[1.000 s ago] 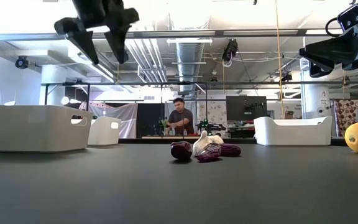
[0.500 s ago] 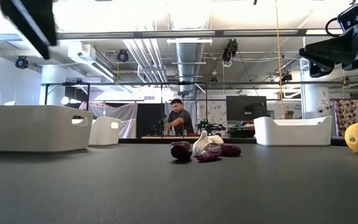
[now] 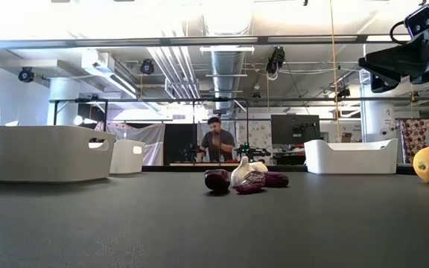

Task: Sort produce into baskets
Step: Put the eggplant into the left white bin

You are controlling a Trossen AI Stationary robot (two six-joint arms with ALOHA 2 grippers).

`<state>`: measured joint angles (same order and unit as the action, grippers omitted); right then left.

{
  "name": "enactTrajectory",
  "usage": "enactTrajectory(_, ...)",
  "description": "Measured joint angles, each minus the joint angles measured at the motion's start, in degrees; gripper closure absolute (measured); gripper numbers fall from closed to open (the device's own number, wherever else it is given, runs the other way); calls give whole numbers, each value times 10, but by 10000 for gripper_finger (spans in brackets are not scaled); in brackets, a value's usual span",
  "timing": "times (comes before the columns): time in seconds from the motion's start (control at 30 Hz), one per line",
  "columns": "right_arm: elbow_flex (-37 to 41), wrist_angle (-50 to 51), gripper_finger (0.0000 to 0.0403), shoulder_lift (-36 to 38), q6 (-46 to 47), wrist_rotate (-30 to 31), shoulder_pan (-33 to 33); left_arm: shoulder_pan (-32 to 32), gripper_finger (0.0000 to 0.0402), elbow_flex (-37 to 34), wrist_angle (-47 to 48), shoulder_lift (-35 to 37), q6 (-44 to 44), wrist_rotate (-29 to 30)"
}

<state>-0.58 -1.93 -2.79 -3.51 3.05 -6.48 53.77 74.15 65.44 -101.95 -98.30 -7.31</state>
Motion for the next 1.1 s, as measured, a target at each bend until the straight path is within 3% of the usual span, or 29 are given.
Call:
enactTrajectory(0.2,0,0,335,0,0,0,0,6,55,0,1,-28,0,-35)
enactTrajectory(1.1,0,0,335,0,0,0,0,-6,68,-2,-80,-67,67,-42)
